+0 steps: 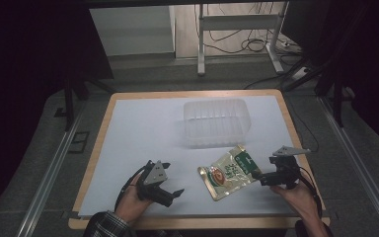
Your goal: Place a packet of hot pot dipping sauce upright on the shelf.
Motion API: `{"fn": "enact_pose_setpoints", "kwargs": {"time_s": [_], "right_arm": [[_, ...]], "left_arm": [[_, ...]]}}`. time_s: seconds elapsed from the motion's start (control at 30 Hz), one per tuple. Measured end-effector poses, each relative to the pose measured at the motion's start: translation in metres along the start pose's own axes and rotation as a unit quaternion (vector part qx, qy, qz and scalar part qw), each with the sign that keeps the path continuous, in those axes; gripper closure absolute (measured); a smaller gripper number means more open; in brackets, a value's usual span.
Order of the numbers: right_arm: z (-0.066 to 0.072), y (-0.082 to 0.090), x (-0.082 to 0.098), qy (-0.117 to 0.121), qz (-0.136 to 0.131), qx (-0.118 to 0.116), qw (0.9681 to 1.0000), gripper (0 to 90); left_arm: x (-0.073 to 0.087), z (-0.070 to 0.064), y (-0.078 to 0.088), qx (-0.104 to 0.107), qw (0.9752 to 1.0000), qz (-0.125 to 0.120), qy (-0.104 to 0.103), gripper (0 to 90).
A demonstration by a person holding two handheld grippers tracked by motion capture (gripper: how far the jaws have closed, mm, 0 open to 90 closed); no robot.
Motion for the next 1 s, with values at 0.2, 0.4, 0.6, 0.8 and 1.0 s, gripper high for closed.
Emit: {"fn": "enact_pose_setpoints", "kwargs": {"time_s": [0.2, 0.4, 0.6, 0.8, 1.0], "right_arm": [[0.002, -0.009, -0.008, 0.016, 0.008, 0.007, 0.9998, 9.1], [0.004, -0.019, -0.015, 0.031, 0.021, 0.010, 0.9992, 20.2], [0.007, -0.027, -0.021, 0.038, 0.025, 0.009, 0.9989, 28.3], [0.008, -0.042, -0.029, 0.034, 0.041, 0.009, 0.9985, 34.7], [0.012, -0.051, -0.036, 0.031, 0.044, -0.009, 0.9985, 46.2]], "left_arm": [[0.000, 0.000, -0.001, -0.001, 1.0000, 0.001, 0.000, 3.0], [0.000, 0.000, 0.000, -0.002, 1.0000, 0.001, 0.000, 3.1], [0.000, 0.000, -0.001, -0.002, 1.0000, 0.003, -0.002, 3.1], [0.000, 0.000, -0.001, -0.003, 1.0000, 0.004, -0.002, 3.1], [0.000, 0.000, -0.002, -0.003, 1.0000, 0.007, -0.004, 3.1]]}}
Point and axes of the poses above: each handheld gripper's, and its own axes: y roughly backward along the jaws, x roughly out of its underside, z roughly to its left, the point moved 3 cm from there along -y, roughly forward along the jaws, and after that the axes turned 14 degrees about x, right-handed, at the moved point
